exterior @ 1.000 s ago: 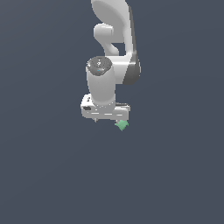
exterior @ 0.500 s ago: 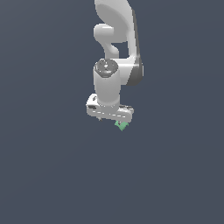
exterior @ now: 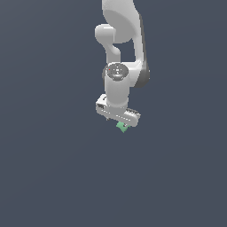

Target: Pick up the object and move it to a goal position.

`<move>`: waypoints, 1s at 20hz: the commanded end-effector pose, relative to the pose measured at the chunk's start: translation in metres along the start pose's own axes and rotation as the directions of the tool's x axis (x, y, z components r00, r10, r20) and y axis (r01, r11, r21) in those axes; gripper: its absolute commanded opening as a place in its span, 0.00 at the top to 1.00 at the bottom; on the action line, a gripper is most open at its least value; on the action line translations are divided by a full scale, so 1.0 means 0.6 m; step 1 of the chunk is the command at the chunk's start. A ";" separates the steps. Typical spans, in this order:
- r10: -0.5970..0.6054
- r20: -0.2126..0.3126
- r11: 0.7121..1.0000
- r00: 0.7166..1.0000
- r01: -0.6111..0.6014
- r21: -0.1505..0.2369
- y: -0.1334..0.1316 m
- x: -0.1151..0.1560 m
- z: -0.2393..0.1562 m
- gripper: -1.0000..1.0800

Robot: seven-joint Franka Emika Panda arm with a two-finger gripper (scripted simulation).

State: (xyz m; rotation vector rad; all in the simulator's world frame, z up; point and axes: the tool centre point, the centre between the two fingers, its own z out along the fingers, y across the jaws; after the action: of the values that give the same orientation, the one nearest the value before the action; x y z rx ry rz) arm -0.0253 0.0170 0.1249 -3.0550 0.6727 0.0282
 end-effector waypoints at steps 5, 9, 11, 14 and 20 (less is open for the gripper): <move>0.140 -0.008 0.990 0.990 -0.140 -0.002 -0.016 -0.030 0.023 0.04; 0.221 -0.012 0.975 0.975 -0.221 -0.003 -0.024 -0.048 0.035 0.04; 0.255 -0.015 0.967 0.967 -0.255 -0.003 -0.027 -0.056 0.041 0.04; 0.298 -0.017 0.955 0.955 -0.298 -0.002 -0.031 -0.066 0.047 0.04; 0.354 -0.021 0.935 0.935 -0.354 -0.001 -0.036 -0.080 0.056 0.04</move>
State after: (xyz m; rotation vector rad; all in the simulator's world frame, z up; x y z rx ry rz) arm -0.0587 0.0559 0.0937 -2.9046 1.1950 0.0035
